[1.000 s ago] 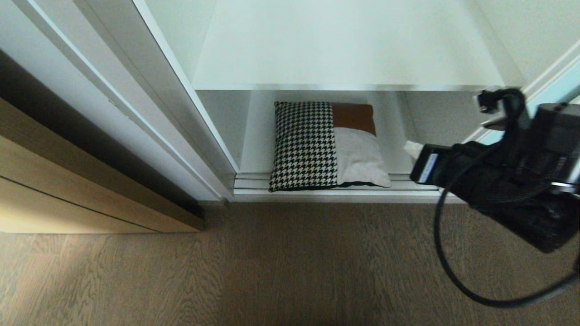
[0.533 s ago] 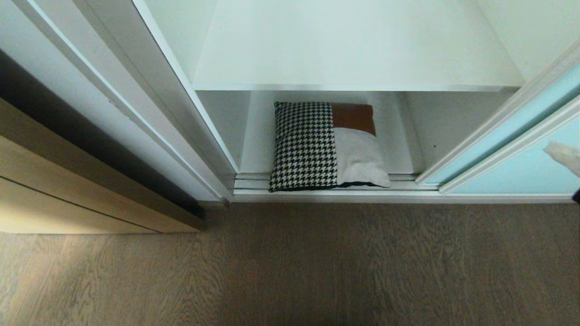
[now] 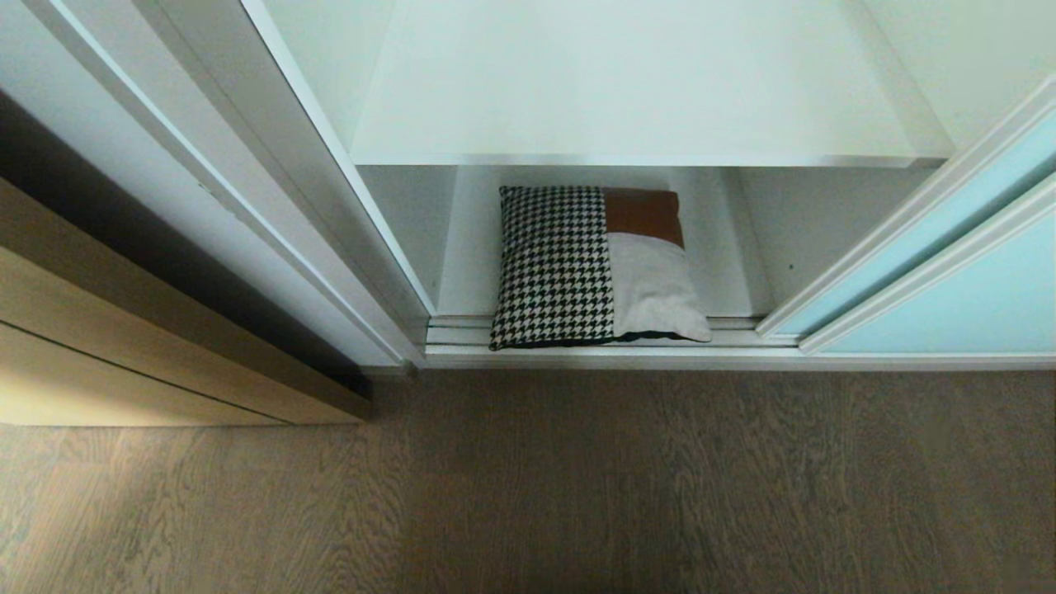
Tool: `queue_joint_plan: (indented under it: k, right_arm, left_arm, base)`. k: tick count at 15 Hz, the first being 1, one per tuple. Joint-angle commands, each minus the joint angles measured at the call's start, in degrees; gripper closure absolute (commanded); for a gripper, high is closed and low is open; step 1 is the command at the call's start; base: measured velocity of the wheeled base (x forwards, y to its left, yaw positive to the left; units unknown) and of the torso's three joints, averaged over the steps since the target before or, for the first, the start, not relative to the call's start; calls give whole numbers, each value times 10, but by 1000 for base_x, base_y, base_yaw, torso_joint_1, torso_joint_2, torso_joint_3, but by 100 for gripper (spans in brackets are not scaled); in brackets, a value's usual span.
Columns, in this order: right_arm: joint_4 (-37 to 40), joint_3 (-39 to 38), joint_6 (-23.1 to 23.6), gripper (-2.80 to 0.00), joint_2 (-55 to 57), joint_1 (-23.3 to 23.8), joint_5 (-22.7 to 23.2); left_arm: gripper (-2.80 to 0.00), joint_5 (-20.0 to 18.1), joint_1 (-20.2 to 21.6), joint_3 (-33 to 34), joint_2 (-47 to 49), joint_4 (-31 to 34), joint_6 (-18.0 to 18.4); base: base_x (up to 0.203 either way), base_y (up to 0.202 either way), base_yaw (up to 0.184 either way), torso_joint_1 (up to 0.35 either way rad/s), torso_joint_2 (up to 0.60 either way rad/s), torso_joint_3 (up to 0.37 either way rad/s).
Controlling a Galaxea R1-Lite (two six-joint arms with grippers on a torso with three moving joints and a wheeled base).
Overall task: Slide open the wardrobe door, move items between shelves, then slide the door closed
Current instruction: Close the door
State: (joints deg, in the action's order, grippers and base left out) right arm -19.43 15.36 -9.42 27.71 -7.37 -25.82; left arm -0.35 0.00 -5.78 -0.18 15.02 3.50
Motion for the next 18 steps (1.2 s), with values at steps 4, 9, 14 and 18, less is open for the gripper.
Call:
queue_joint_plan:
  k: [4, 9, 14, 18]
  right_arm:
    - [5, -117, 79, 0, -153, 56, 98]
    - [109, -153, 97, 0, -246, 78, 200]
    - [194, -154, 76, 0, -277, 78, 253]
    - [194, -154, 76, 0, -277, 78, 253]
  left_arm:
    - [0, 0, 0, 0, 2, 1, 0]
    - [0, 0, 0, 0, 2, 1, 0]
    - [0, 0, 0, 0, 2, 1, 0]
    - [0, 0, 0, 0, 2, 1, 0]
  base:
    - [0, 0, 0, 0, 0, 0]
    - [0, 0, 0, 0, 0, 0]
    - [0, 0, 0, 0, 0, 0]
    - [0, 0, 0, 0, 0, 0]
